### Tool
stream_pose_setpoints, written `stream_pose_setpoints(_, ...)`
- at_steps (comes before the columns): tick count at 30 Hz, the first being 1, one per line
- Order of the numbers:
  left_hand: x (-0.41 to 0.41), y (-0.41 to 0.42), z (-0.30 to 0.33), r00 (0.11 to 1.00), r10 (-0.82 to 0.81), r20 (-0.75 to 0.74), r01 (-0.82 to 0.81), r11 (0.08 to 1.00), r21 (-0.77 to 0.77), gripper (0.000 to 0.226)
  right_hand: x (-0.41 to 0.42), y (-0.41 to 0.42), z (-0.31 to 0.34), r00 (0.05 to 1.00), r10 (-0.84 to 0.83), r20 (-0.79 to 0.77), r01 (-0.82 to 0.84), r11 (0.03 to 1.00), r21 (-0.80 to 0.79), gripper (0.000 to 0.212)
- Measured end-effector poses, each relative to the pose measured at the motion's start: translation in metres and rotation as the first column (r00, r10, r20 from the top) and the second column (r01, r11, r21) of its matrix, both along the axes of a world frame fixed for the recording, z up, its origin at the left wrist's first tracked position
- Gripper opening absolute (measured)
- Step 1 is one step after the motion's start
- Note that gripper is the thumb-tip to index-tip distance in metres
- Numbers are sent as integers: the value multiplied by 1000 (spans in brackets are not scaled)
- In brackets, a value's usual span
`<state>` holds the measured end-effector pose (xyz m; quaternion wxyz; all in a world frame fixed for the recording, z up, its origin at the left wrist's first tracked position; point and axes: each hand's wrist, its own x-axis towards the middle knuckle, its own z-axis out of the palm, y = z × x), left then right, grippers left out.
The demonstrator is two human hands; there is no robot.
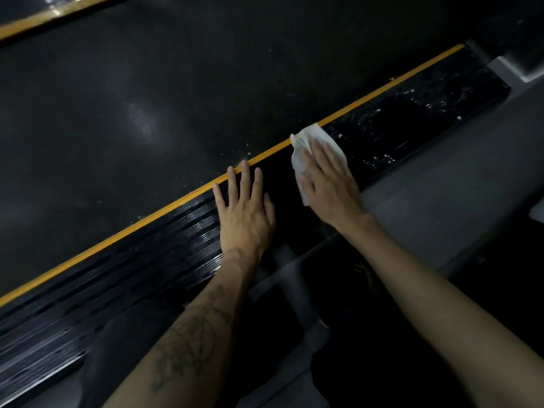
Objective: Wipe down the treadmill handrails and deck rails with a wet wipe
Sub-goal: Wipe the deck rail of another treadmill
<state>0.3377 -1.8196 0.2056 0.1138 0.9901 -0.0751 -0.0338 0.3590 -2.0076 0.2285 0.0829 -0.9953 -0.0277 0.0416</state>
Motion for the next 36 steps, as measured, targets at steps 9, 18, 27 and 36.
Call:
stream_pose_setpoints(9,3,-3,1,1000,-15,-1,15,999,38,61,1,-6,-4,999,26,26,-27,1000,15,58)
stream_pose_setpoints(18,5,-6,2,1000,-21,-11,21,999,37,61,-5,-3,-6,990,141,10,-141,990,-3,58)
stream_pose_setpoints(27,7,-7,0,1000,-29,-9,30,998,47,62,-18,1,-14,973,229,23,-228,973,-16,58)
stream_pose_setpoints(36,8,-8,0,1000,-30,-8,30,998,54,62,-27,7,-9,979,200,36,-201,978,54,64)
